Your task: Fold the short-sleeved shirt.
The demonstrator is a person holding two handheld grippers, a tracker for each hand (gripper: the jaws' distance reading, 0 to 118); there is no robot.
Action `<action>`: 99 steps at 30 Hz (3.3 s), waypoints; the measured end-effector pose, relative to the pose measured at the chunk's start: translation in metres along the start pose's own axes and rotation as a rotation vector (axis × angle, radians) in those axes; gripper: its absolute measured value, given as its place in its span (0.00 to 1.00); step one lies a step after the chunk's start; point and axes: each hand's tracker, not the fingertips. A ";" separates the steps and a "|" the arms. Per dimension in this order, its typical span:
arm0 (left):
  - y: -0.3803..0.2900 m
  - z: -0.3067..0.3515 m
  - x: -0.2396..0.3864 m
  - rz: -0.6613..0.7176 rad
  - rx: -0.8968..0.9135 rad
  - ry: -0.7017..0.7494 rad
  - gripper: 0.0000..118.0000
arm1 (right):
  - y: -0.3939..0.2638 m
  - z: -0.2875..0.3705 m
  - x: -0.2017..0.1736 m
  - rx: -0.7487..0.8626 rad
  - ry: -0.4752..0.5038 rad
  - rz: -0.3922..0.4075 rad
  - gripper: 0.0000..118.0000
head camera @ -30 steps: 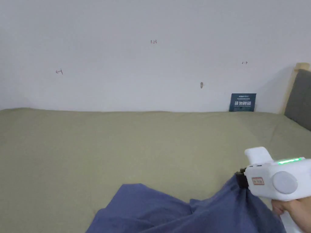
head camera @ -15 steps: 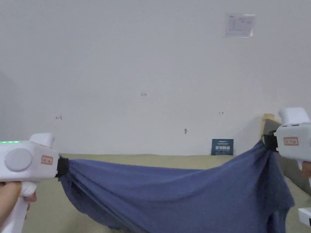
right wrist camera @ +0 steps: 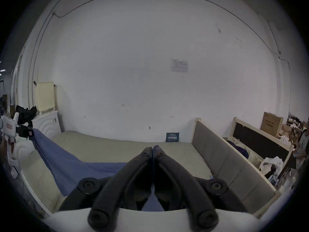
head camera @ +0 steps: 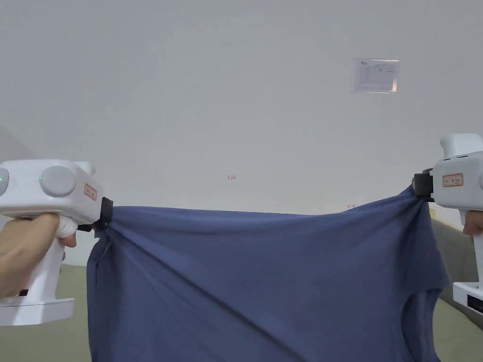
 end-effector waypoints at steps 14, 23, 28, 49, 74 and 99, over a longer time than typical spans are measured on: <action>0.068 -0.074 0.015 -0.026 0.039 0.100 0.03 | 0.046 -0.121 -0.022 -0.013 -0.036 0.036 0.00; 0.101 -0.139 0.033 -0.059 0.075 0.157 0.03 | 0.066 -0.193 -0.024 0.006 -0.066 0.061 0.00; 0.108 -0.179 0.043 -0.090 0.067 0.198 0.03 | 0.069 -0.231 -0.031 0.004 -0.086 0.084 0.00; -0.087 -0.295 0.040 -0.151 -0.205 0.167 0.03 | -0.184 -0.274 -0.033 -0.355 -0.027 0.071 0.00; -0.374 -0.022 -0.044 -0.059 -0.375 0.017 0.03 | -0.411 0.087 0.009 -0.569 0.095 -0.058 0.00; -0.392 0.004 -0.071 0.017 -0.342 0.030 0.00 | -0.426 0.100 0.027 -0.545 0.013 -0.119 0.00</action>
